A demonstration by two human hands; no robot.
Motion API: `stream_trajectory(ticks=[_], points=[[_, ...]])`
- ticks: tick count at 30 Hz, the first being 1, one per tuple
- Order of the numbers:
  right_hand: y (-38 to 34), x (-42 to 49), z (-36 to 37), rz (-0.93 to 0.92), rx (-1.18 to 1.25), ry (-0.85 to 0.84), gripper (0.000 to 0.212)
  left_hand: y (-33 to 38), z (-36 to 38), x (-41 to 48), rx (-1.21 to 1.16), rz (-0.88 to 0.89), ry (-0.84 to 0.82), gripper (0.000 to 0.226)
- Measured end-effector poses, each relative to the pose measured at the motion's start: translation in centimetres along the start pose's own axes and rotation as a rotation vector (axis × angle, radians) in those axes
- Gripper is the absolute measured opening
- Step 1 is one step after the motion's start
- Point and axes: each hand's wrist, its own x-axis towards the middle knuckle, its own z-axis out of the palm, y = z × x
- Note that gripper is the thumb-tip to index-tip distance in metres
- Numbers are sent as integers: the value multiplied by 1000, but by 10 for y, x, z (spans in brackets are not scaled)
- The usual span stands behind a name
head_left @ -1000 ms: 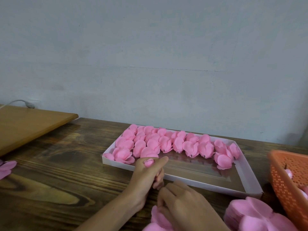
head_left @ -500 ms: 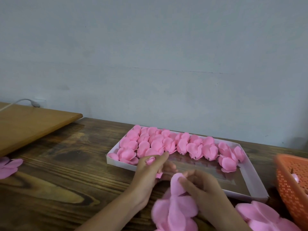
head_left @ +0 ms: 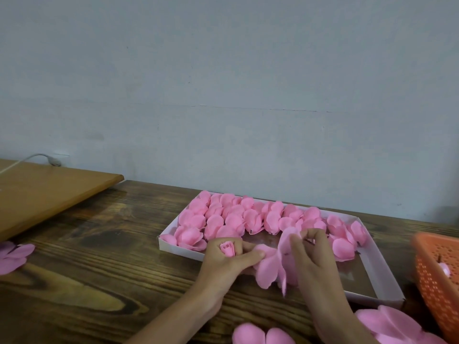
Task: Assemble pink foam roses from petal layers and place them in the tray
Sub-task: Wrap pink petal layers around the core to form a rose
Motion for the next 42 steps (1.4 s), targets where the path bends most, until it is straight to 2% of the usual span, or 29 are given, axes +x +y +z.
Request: stream_trajectory(ticks=[3,6,9,11,14,21,26,30,35,42], points=[[4,-7,5,61,161,-36,12,-3,-1,1,-9,35,32,28],[13,-17,9,88,257,-95,29,-5,-3,4,0,55,66,34],[21,-25,13,74,235,-144,16,-7,-3,6,-1,72,88,37],[27,-26,16,85,280,-108,6,-9,-4,6,-5,73,92,36],[30,-23,19,95,302,-89,9,-5,-4,5,-58,60,143,22],[30,-25,21,90,221,-153,16,4,-9,8,-132,84,267,44],[25,-25,20,98,198,-276,21,6,-4,2,-117,107,166,48],[22,-24,20,165,241,-291,25,9,2,-1,-106,154,92,61],[23,-24,22,152,260,-307,29,9,6,-5,-190,136,50,61],[19,-28,20,79,241,-433,40,6,4,-3,-225,86,46,63]])
